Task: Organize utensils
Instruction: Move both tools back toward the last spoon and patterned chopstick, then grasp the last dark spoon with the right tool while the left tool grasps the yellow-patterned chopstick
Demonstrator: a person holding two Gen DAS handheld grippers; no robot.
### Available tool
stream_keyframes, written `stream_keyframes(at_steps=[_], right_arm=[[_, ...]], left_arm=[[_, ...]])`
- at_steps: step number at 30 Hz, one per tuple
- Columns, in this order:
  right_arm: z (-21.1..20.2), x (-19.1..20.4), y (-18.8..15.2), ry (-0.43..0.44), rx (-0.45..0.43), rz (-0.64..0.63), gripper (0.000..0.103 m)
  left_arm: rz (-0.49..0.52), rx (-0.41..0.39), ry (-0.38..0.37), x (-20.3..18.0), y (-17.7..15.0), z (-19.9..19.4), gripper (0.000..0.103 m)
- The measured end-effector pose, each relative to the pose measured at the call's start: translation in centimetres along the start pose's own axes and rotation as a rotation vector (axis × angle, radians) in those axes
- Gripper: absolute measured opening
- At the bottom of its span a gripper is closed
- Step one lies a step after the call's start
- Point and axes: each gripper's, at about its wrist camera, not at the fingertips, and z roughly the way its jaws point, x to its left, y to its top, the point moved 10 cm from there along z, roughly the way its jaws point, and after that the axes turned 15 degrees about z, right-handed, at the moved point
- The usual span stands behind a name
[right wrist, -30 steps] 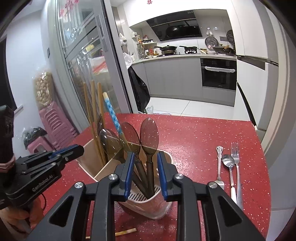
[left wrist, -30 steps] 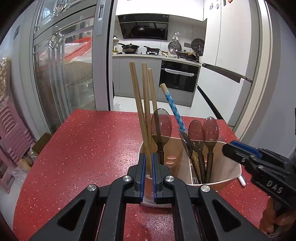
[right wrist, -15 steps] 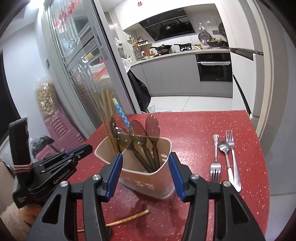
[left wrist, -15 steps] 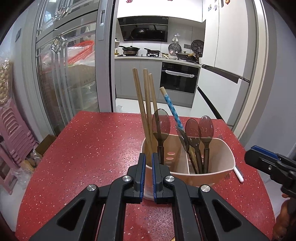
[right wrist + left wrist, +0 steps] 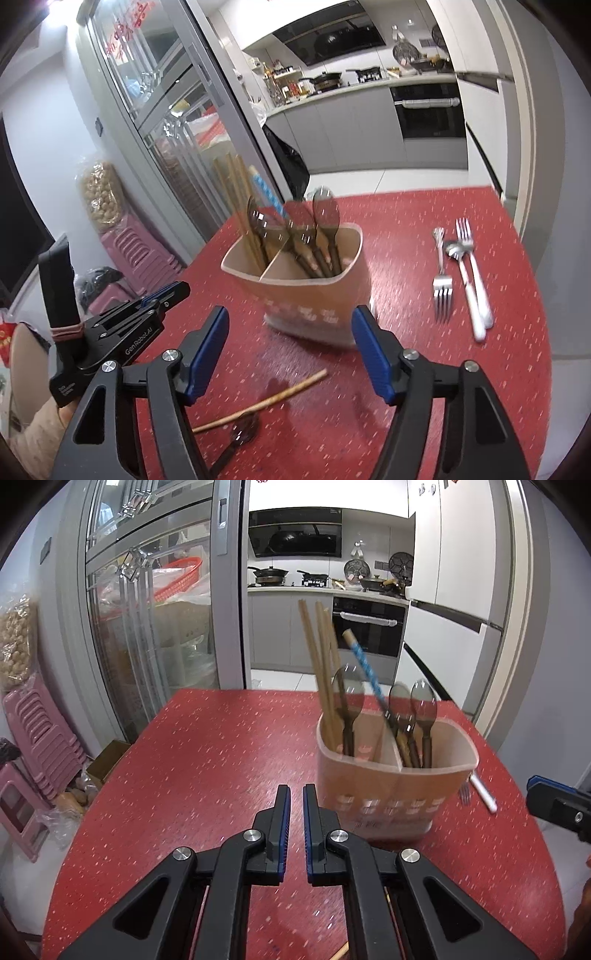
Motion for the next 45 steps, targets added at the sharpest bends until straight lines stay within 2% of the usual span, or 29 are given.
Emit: stream_keyframes(at_steps=[6,7,8,13,22,28,34,45], right_arm=[[0.6,-0.3,-3.5,-0.006,0.082,0.038,0.081],[0.8,-0.3,-4.0,-0.012,0.095,0.041,0.082],[1.1,-0.3,-4.7,-0.019,0.114,0.044,0.084],[2.3,-0.1,-8.5,-0.063,0.218,0.026,0.086],[4.0,0.8,-13.7,-0.136,0.344,0.019,0.086],[5.3,0.3,-16.3,-0.187,0.407,0.062,0.086],[6.2,0.0,-17.7,-0.254,0.430,0.063,0.086],[8.7,0.6,-19.2,-0.400,0.431,0.013,0.064]], left_arm=[[-0.031,0.059,-0.012,1.2,-4.2,-0.3,0.031],[-0.035,0.069,-0.012,1.4,-4.8,-0.3,0.061],[-0.043,0.088,-0.011,1.6,-5.6,-0.3,0.103],[-0.028,0.110,0.015,2.5,-8.3,0.5,0.103],[0.008,0.173,0.065,4.5,-12.4,1.8,0.103],[0.032,0.204,0.060,4.9,-14.1,2.3,0.103],[0.036,0.214,0.058,5.6,-15.3,2.0,0.103],[0.052,0.224,0.058,6.8,-16.0,1.4,0.103]])
